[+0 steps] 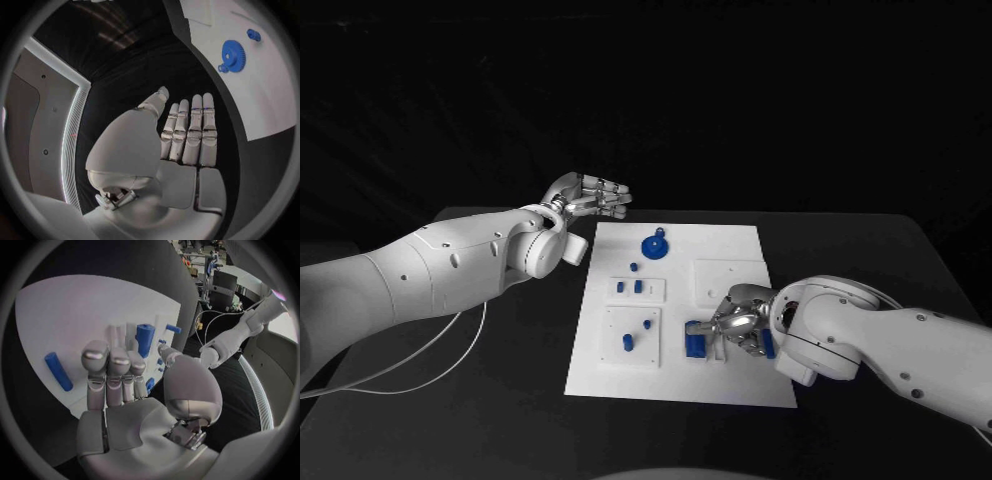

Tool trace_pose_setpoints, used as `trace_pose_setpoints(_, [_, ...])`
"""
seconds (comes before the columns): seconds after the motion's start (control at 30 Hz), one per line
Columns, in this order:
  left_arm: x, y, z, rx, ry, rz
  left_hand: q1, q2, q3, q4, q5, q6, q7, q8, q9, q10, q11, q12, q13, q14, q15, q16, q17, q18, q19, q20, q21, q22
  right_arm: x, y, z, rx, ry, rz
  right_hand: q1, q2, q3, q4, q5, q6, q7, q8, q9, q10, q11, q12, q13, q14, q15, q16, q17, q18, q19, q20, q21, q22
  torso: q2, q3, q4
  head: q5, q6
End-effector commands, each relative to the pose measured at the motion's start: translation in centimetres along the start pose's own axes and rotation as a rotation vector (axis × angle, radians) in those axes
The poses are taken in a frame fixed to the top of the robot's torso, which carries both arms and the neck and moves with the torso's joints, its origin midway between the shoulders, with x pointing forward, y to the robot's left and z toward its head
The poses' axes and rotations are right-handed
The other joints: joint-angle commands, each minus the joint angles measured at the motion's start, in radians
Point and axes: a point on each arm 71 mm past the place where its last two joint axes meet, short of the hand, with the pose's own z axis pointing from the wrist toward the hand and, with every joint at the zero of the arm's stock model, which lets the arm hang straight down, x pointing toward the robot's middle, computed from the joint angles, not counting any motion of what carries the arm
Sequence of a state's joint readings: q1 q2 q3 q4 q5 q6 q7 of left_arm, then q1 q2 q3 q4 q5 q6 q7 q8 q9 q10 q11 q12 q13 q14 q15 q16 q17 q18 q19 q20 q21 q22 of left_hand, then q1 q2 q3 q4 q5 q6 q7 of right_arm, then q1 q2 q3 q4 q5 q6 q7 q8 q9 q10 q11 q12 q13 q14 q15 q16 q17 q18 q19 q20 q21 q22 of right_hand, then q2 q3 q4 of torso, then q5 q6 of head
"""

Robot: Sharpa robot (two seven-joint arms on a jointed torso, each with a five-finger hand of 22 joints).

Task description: Assemble the parts on the task board

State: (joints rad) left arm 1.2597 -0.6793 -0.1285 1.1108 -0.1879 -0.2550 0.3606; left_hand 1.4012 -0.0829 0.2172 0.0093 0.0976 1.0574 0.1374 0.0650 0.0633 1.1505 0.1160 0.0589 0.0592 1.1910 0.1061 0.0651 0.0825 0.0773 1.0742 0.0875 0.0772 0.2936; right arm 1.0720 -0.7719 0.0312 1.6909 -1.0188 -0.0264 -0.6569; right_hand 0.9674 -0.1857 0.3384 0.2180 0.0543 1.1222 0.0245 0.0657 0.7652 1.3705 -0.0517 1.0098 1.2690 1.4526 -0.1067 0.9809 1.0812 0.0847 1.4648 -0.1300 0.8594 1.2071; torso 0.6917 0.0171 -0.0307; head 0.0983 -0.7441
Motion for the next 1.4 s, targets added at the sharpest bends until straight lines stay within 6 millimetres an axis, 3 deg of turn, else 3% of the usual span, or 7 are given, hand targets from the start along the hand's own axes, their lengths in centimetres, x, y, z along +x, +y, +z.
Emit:
trace_pose_setpoints(0.03, [0.2, 0.0, 0.0, 0.004, 0.013, -0.010, -0.006, 0.005, -0.002, 0.004, 0.000, -0.010, 0.000, -0.003, 0.000, -0.004, 0.005, -0.001, 0.000, -0.007, 0.001, -0.003, 0.002, -0.006, 0.006, 0.002, -0.001, -0.001, 0.1, -0.1, -0.1, -0.004, 0.000, -0.009, 0.007, -0.008, -0.013, 0.010, -0.006, 0.004, 0.004, -0.001, -0.004, 0.000, 0.001, -0.007, 0.001, 0.004, -0.003, -0.007, 0.003, 0.009, 0.057, -0.003, -0.005, 0.002, 0.000, 0.0013, -0.0004, 0.001, 0.001])
trace_pose_setpoints(0.37, [0.0, 0.0, -0.1, 0.004, 0.011, -0.008, -0.006, 0.005, -0.002, 0.004, 0.000, -0.010, 0.000, -0.003, 0.000, -0.004, 0.005, -0.001, 0.000, -0.007, 0.001, -0.003, 0.002, -0.006, 0.006, 0.002, -0.001, -0.001, 0.4, -0.9, -0.8, -0.024, 0.008, 0.011, 0.080, -0.021, -0.036, -0.042, -0.005, 0.049, -0.008, 0.014, 0.026, 0.009, -0.006, 0.001, 0.006, 0.005, -0.007, -0.010, 0.006, 0.007, 0.058, -0.005, -0.003, 0.003, 0.001, 0.0033, 0.0006, 0.001, 0.000])
trace_pose_setpoints(0.57, [0.0, 0.0, -0.1, 0.004, 0.010, -0.007, -0.006, 0.005, -0.002, 0.004, 0.000, -0.010, 0.000, -0.003, 0.000, -0.004, 0.005, -0.001, 0.000, -0.007, 0.001, -0.003, 0.002, -0.006, 0.006, 0.002, -0.001, -0.001, 0.6, -1.4, -1.4, -0.057, 0.023, 0.015, 0.141, 0.013, -0.133, -0.132, 0.048, 0.067, -0.023, 0.002, 0.210, 0.006, -0.013, 0.016, 0.019, 0.006, -0.010, -0.014, 0.001, 0.004, 0.057, -0.007, -0.007, 0.001, 0.000, 0.0018, -0.0010, 0.003, -0.007])
trace_pose_setpoints(0.7, [0.0, 0.0, -0.1, 0.004, 0.009, -0.007, -0.006, 0.005, -0.002, 0.004, 0.000, -0.010, 0.000, -0.003, 0.000, -0.004, 0.005, -0.001, 0.000, -0.007, 0.001, -0.003, 0.002, -0.006, 0.006, 0.002, -0.001, -0.001, 0.7, -1.5, -1.5, -0.063, 0.039, 0.005, 0.166, 0.019, -0.144, -0.160, 0.068, 0.079, -0.032, 0.001, 0.287, 0.006, -0.018, 0.014, 0.018, 0.006, -0.013, -0.014, 0.000, 0.000, 0.057, -0.010, -0.005, 0.001, 0.000, 0.0008, -0.0020, 0.001, -0.007])
trace_pose_setpoints(0.83, [-0.1, 0.0, -0.2, 0.004, 0.009, -0.007, -0.006, 0.005, -0.002, 0.004, 0.000, -0.010, 0.000, -0.003, 0.000, -0.004, 0.005, -0.001, 0.000, -0.007, 0.001, -0.003, 0.002, -0.006, 0.006, 0.002, -0.001, -0.001, 0.9, -1.5, -1.6, -0.066, 0.047, -0.007, 0.187, 0.028, -0.147, -0.194, 0.239, 0.080, -0.038, -0.002, 0.292, 0.006, -0.022, 0.010, 0.016, 0.005, -0.016, -0.016, -0.002, -0.003, 0.057, -0.013, -0.005, 0.001, -0.001, 0.0003, -0.0023, 0.000, -0.011])
trace_pose_setpoints(0.93, [-0.1, 0.0, -0.2, 0.004, 0.009, -0.007, -0.006, 0.005, -0.003, 0.005, -0.001, -0.011, 0.001, -0.003, 0.000, -0.003, 0.004, -0.001, 0.000, -0.006, 0.001, -0.003, 0.002, -0.006, 0.007, 0.002, -0.001, -0.006, 0.9, -1.3, -1.6, -0.067, 0.044, -0.012, 0.176, 0.041, -0.150, -0.224, 0.305, 0.085, -0.041, -0.001, 0.280, 0.007, -0.025, 0.009, 0.015, 0.005, -0.018, -0.016, -0.002, -0.006, 0.057, -0.015, -0.006, 0.002, 0.000, -0.0001, -0.0003, -0.004, -0.010])
trace_pose_setpoints(1.4, [0.0, 0.0, -0.1, 0.005, 0.012, -0.008, -0.006, 0.005, -0.003, 0.005, -0.001, -0.011, 0.001, -0.003, 0.000, -0.003, 0.004, -0.001, 0.000, -0.006, 0.001, -0.003, 0.002, -0.006, 0.007, 0.002, -0.001, -0.006, 1.1, -0.9, -1.2, -0.052, -0.001, -0.024, 0.154, 0.050, -0.125, -0.258, 0.315, 0.103, -0.050, -0.002, 0.308, 0.012, -0.031, 0.011, 0.014, 0.005, -0.022, -0.017, -0.003, -0.010, 0.057, -0.020, -0.004, 0.002, 0.000, -0.0012, 0.0010, -0.007, -0.011])
